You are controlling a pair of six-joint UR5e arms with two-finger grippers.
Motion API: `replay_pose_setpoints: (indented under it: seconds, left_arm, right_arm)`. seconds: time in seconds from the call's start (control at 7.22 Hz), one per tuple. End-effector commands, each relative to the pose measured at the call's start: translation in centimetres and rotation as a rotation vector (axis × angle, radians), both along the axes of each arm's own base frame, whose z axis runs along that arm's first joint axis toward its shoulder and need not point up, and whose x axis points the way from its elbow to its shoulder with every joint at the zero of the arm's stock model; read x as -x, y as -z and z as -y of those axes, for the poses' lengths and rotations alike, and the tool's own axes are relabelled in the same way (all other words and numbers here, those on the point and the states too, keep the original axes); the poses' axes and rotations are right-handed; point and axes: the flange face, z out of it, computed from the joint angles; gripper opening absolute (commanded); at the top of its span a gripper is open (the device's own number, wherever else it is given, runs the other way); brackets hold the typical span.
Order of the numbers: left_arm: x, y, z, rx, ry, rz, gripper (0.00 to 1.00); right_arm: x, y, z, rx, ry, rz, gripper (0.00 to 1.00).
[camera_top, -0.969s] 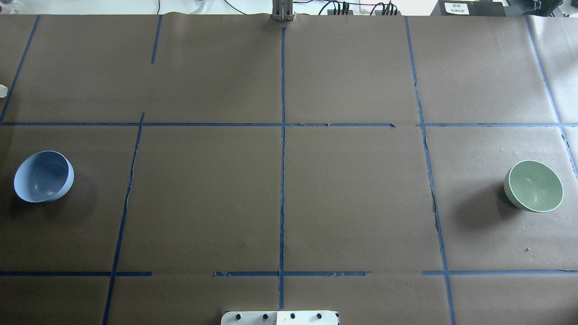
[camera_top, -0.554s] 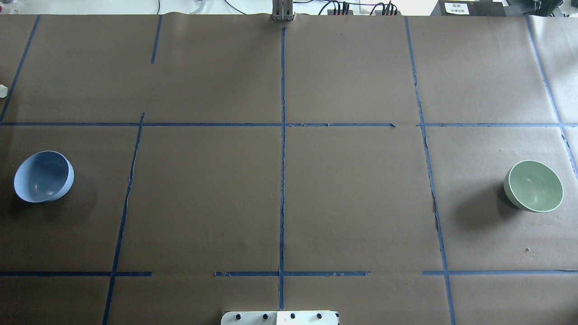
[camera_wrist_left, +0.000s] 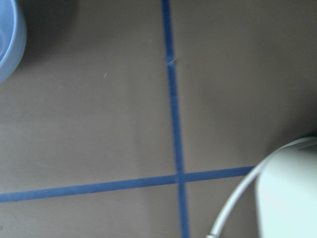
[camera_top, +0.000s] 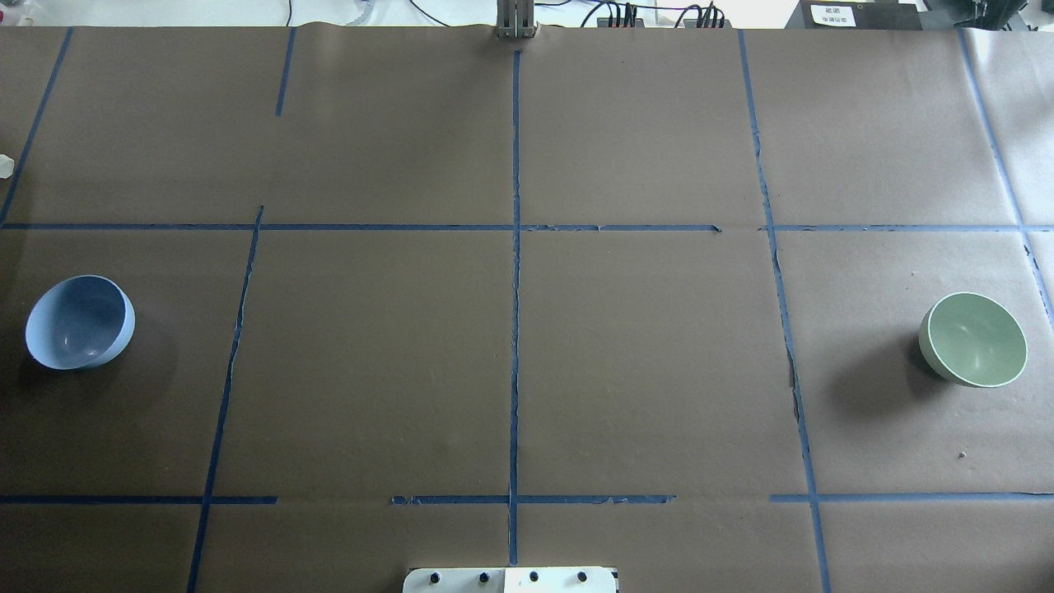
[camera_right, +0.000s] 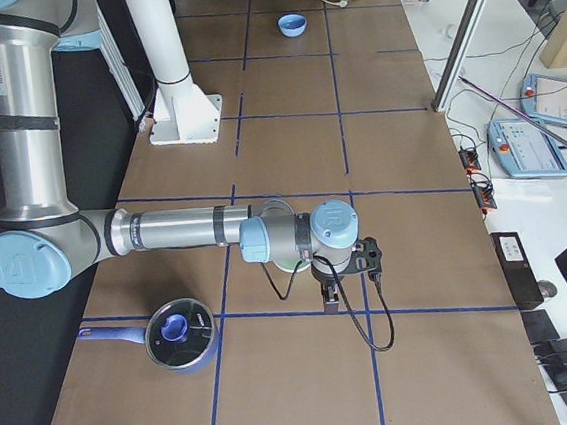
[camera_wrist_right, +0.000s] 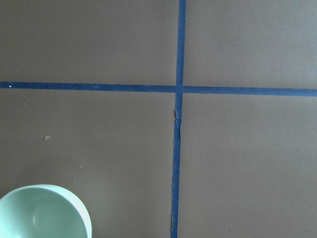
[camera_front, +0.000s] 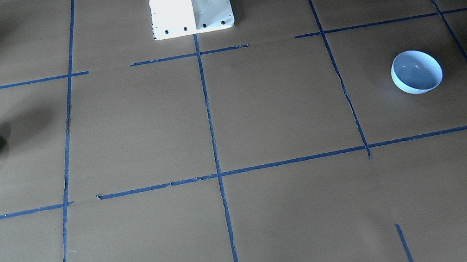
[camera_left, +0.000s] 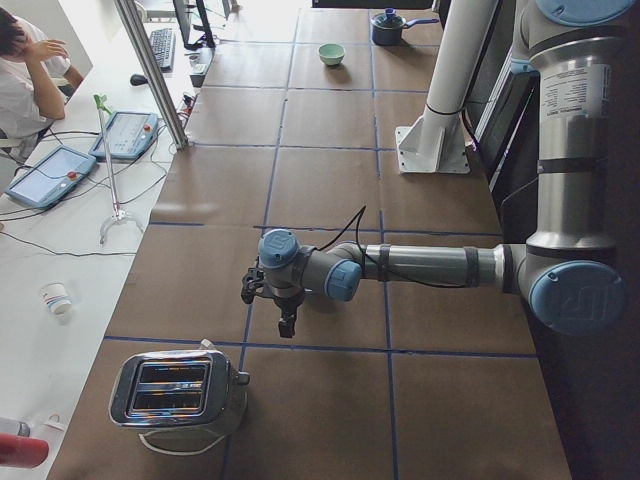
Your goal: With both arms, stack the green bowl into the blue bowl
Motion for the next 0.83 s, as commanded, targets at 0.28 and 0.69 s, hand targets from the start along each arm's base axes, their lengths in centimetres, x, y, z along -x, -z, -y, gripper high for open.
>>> replay_pose_setpoints:
  seconds: [0.28,0.69]
  left_arm:
    - [-7.6,0.9,-2.1,0.016,-0.05,-0.049,1.0]
    - [-9.8,0.3,-2.8,0.041,-0.082,-0.04,0.05]
  right_arm:
    - [1.9,0.4,0.1,0.004,0.033,0.049,1.0]
    - [2.9,0.5,0.1,0.003,0.053,0.059,1.0]
